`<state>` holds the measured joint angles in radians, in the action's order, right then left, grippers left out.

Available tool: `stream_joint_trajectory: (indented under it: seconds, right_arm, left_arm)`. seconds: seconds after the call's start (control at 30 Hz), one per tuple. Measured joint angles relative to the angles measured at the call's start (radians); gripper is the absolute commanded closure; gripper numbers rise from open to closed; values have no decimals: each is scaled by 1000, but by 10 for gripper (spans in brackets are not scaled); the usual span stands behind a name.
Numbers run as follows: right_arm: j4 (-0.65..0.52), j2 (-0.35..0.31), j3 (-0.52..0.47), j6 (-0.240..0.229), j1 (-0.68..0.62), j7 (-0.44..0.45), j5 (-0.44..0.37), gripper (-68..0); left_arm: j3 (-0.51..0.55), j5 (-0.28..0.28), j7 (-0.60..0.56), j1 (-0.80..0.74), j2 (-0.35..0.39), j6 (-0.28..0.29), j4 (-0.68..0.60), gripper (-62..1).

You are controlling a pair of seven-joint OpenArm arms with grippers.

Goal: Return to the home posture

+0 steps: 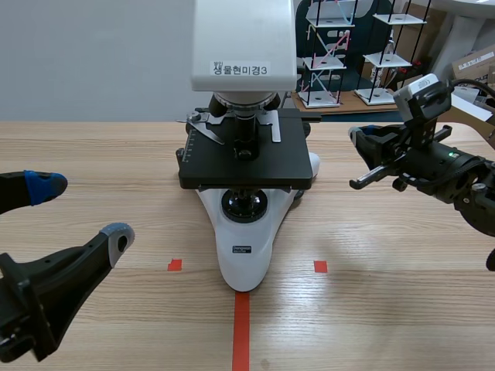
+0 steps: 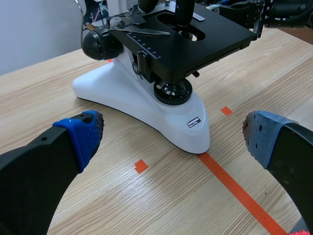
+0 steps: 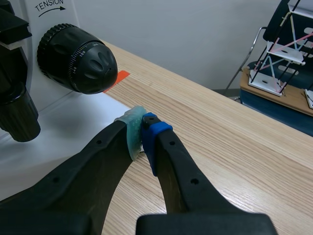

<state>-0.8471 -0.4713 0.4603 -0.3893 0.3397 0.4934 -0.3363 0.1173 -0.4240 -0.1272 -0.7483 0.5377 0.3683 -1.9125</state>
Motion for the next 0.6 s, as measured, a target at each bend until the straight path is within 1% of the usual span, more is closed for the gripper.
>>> stream_joint_trajectory:
  seconds: [0.53,0.6]
  right_arm:
    - [0,0,0,0,0,-1,0,-23]
    - [0,0,0,0,0,-14,0,-27]
  left_arm:
    - [0,0,0,0,0,0,0,-602]
    - [0,0,0,0,0,0,0,-602]
